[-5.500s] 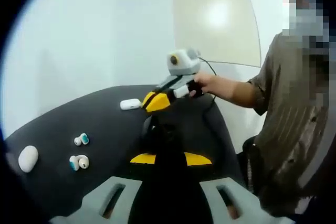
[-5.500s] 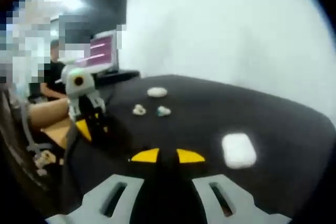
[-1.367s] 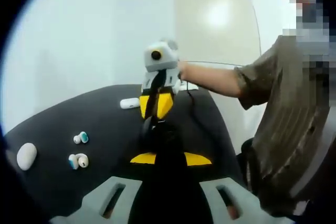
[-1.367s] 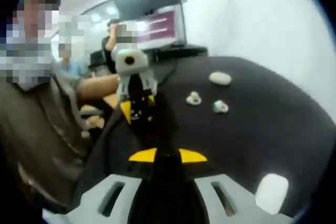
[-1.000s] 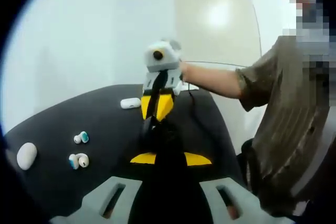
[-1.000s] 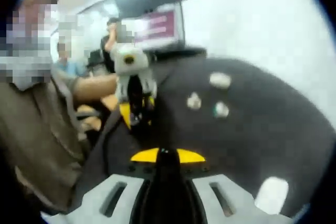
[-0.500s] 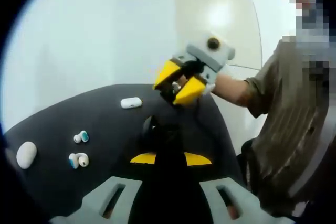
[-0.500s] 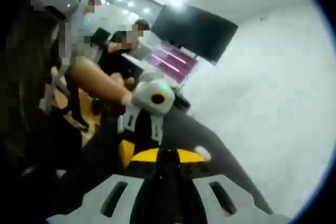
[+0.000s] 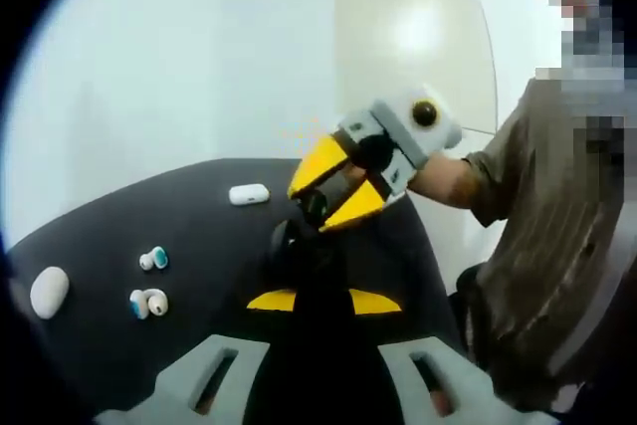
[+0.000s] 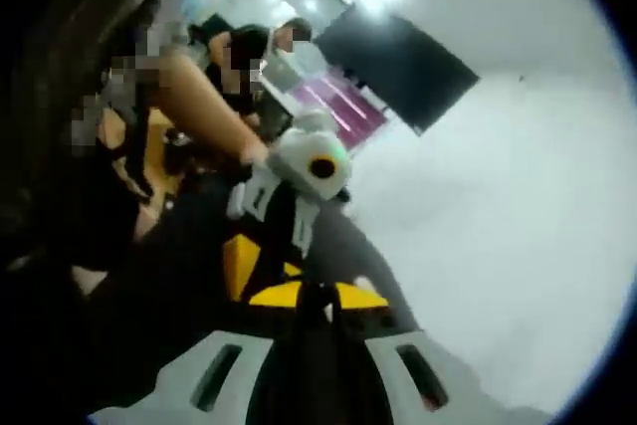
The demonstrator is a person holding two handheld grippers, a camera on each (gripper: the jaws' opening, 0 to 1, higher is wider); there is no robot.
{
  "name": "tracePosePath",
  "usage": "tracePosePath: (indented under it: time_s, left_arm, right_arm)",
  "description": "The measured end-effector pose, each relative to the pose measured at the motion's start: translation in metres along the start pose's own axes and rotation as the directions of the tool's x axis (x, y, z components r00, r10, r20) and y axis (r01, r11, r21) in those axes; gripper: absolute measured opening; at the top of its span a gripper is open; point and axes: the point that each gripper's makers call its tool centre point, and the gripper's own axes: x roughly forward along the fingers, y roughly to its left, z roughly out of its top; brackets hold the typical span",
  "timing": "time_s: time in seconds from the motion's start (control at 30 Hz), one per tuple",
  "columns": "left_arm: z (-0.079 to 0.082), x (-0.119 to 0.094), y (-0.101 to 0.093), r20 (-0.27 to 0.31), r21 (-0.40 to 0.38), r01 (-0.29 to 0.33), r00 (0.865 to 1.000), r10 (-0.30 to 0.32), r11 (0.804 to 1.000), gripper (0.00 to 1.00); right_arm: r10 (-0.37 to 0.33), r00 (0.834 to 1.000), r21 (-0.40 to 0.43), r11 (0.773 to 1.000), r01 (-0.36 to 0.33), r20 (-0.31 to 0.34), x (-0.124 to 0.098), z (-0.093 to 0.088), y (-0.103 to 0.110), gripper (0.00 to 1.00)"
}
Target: Pick up three earphones and place each one into its charging case using tactile feedback, ensure that each earphone is properly inserted and securely positioned inside the case.
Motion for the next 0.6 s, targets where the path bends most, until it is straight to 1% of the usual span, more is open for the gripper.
tracePosePath:
  time_s: [0.07,0.13,0.27,0.37,0.5,0.57,0.6]
  left_arm:
    - [0.0,0.0,0.0,0.001,-0.001,-0.001,1.0,0.001,1.0,0.14]
    - [0.0,0.0,0.0,0.0,-0.004,0.0,1.0,0.0,1.0,0.14]
    - [0.0,0.0,0.0,0.0,-0.006,-0.001,1.0,0.001,1.0,0.14]
    - [0.0,0.0,0.0,0.0,-0.006,-0.001,1.0,0.001,1.0,0.14]
    - [0.0,0.0,0.0,0.0,-0.005,-0.002,1.0,0.002,1.0,0.14]
    - [0.0,0.0,0.0,0.0,-0.005,-0.002,1.0,0.002,1.0,0.14]
    - [0.0,-0.001,0.0,0.0,-0.005,-0.002,1.0,0.002,1.0,0.14]
  right_arm:
    - [0.016,1.0,-0.061,0.998,-0.017,-0.019,0.001,0.003,0.005,0.13]
    - [0.013,0.999,-0.117,0.993,-0.018,-0.04,0.0,0.004,0.005,0.13]
    - [0.011,0.998,-0.129,0.991,-0.018,-0.054,-0.005,0.002,0.004,0.13]
    - [-0.005,0.998,-0.14,0.99,-0.005,-0.067,-0.009,0.001,0.001,0.13]
    - [-0.048,0.996,-0.143,0.989,0.036,-0.078,-0.014,-0.002,-0.004,0.13]
    - [-0.088,0.993,-0.135,0.988,0.076,-0.084,-0.017,-0.005,-0.009,0.13]
    - [-0.101,0.992,-0.12,0.989,0.091,-0.081,-0.019,-0.014,-0.012,0.13]
